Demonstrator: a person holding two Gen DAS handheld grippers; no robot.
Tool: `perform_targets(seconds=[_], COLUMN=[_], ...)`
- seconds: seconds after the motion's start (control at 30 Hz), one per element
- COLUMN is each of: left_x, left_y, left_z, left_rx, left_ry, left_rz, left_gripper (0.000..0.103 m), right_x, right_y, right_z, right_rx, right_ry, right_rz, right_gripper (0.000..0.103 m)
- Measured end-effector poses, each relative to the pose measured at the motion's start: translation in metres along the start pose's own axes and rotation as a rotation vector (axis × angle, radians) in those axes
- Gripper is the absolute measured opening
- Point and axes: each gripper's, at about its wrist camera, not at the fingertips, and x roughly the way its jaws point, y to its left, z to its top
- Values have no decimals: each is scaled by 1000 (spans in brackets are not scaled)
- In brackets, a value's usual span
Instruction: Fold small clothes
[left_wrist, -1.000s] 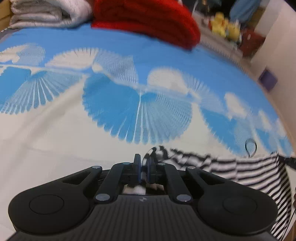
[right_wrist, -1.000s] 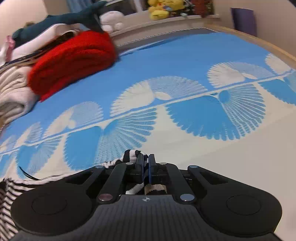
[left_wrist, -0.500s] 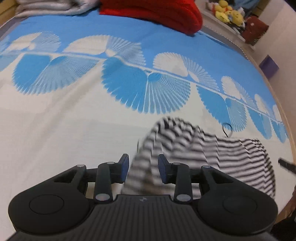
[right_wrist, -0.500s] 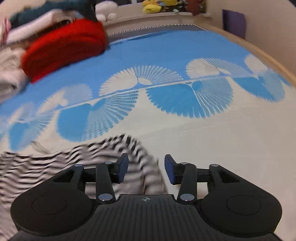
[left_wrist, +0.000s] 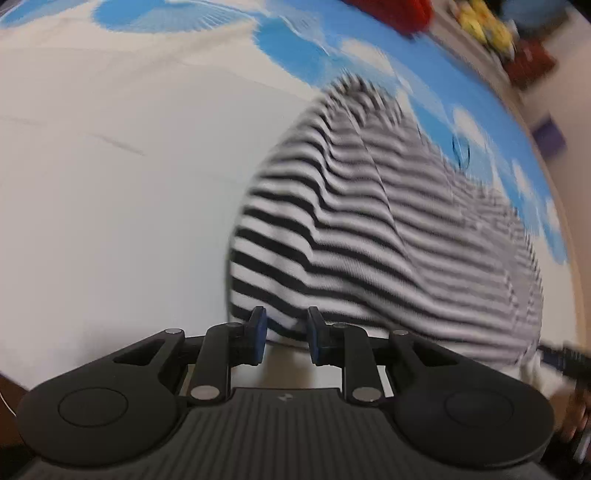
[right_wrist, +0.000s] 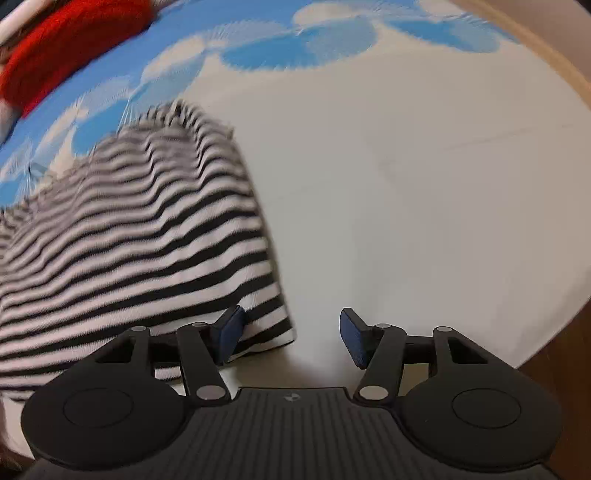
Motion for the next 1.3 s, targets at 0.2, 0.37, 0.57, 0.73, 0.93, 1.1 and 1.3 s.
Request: perform_targets(seconds=[0.2, 0.37, 0.57, 0.73, 0.93, 1.1, 1.3], left_x=[-8, 14, 30, 36, 36, 16, -34], left_y=[33, 43, 48, 36, 24, 9, -5], left_z=[-15, -18, -7, 1, 1, 3, 11], left_rx=[-253, -308, -365, -365, -293, -171, -19], left_ry=[25, 84, 49, -2, -20, -97, -160], left_rz=[-166, -150, -184, -163, -121, -73, 30], left_gripper=[50, 50, 53, 53, 23, 15, 11], right_x=[-81, -107, -87, -90, -119, -111, -99], right_y=[6, 28, 28, 14, -13, -42, -61], right_z=[-16, -38, -35, -28, 16, 33, 40], right_rx=[50, -88, -157, -82, -132, -54, 93], right_ry=[-271, -406, -387, -402, -488, -546, -538], right_rz=[118, 115, 60, 68, 139, 87, 90], right_gripper=[56, 58, 57, 57, 57, 57, 57])
